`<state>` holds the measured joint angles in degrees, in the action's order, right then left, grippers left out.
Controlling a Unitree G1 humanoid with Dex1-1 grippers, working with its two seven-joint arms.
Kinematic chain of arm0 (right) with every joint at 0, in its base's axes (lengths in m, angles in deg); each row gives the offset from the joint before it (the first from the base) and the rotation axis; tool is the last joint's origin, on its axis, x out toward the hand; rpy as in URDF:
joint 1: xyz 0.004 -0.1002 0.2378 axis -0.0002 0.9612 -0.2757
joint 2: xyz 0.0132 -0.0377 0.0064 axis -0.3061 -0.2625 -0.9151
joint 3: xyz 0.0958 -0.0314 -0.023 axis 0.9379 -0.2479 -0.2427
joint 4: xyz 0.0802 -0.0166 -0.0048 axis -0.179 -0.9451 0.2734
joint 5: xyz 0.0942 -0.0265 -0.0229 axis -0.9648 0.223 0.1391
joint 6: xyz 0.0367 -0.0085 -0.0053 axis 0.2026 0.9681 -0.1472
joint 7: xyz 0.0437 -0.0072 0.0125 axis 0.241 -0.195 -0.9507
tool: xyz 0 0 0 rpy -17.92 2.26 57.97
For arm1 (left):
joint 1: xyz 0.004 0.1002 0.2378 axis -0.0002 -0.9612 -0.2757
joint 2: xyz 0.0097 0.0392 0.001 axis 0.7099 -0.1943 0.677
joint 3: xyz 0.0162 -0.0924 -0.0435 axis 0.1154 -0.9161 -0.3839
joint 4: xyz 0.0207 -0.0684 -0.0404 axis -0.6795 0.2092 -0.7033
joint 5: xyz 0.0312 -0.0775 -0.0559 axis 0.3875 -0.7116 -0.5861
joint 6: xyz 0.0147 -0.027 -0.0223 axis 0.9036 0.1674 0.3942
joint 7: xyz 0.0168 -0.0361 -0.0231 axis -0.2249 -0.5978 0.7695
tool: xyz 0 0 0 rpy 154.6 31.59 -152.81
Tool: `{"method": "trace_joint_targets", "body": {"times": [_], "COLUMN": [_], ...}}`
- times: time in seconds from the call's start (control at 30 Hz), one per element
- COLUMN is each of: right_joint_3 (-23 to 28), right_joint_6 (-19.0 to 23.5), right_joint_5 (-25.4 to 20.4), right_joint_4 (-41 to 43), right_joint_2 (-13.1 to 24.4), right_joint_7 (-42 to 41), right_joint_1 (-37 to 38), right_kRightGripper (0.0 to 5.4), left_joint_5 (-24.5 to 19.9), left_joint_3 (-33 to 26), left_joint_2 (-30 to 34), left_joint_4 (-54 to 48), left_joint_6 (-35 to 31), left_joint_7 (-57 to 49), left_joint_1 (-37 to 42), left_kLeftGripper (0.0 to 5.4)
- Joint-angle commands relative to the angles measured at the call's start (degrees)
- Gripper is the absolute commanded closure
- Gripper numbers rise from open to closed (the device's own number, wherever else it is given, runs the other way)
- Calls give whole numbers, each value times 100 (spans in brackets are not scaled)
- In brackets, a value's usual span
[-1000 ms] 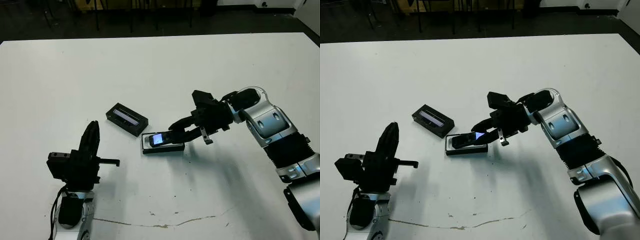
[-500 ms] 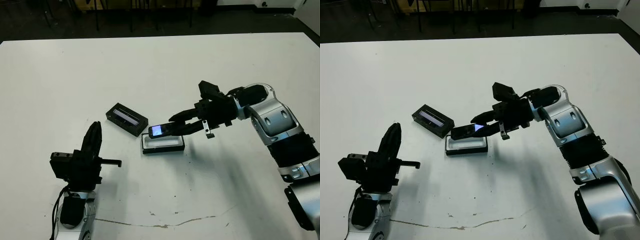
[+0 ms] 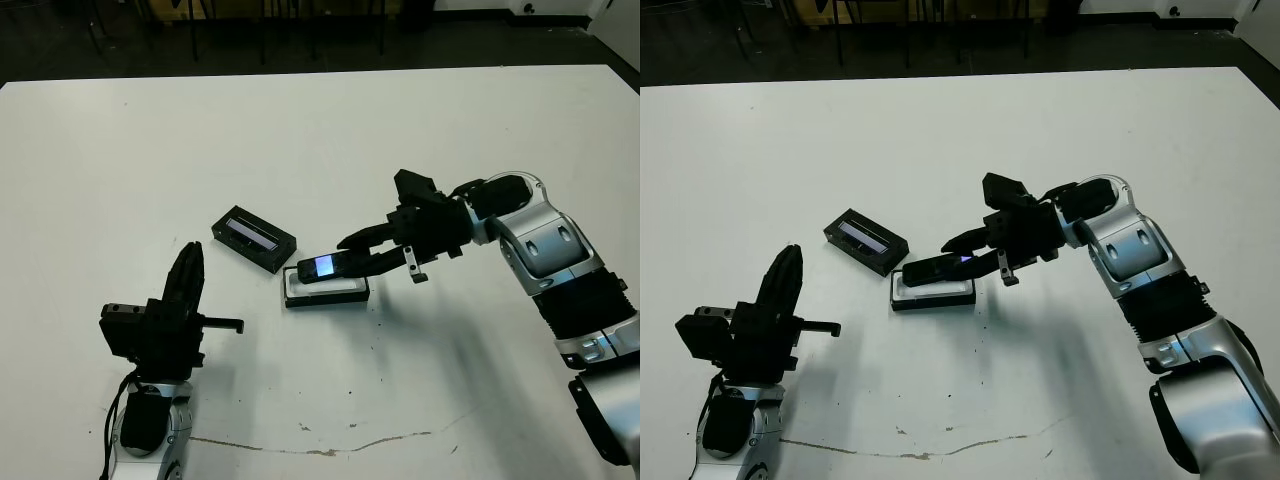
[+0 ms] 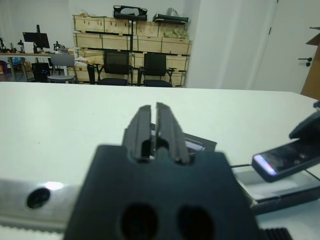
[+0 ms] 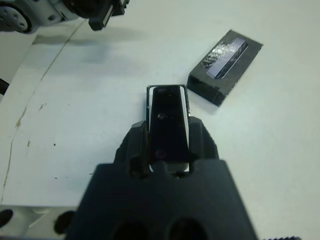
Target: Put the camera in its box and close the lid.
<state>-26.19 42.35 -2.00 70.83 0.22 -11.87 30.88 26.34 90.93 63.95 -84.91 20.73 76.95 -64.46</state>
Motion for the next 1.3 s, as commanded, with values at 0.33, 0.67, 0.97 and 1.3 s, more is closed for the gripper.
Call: {"method": "trace_joint_targets", "body": {"times": [0.33,0.67,0.97,1.3], "right_joint_3": [-184,-187,-422,-802], "right_joint_6": [-133,-129,-233,-34], "right_joint_5": [185,197,342,465], "right_joint_4": [-120,-101,83,38], "right_joint_2": [-2,-2,-115,-484], "right_joint_7": [67,120,160,221], "right_joint_1": [160,232,254,253], "right_kRightGripper": [475,475,475,475], "left_joint_5": [-58,-97,-72,-86], "left_joint_3": [-67,-57,-36,-30], "left_joint_2": [59,12,43,37], "left_joint_4": [110,119,114,156], "left_joint_6": [-35,-38,-33,54], "left_joint_7": [87,91,118,146], "left_joint_1": [-357,-374,-414,-460], "left_kLeftGripper": [540,540,540,540]}}
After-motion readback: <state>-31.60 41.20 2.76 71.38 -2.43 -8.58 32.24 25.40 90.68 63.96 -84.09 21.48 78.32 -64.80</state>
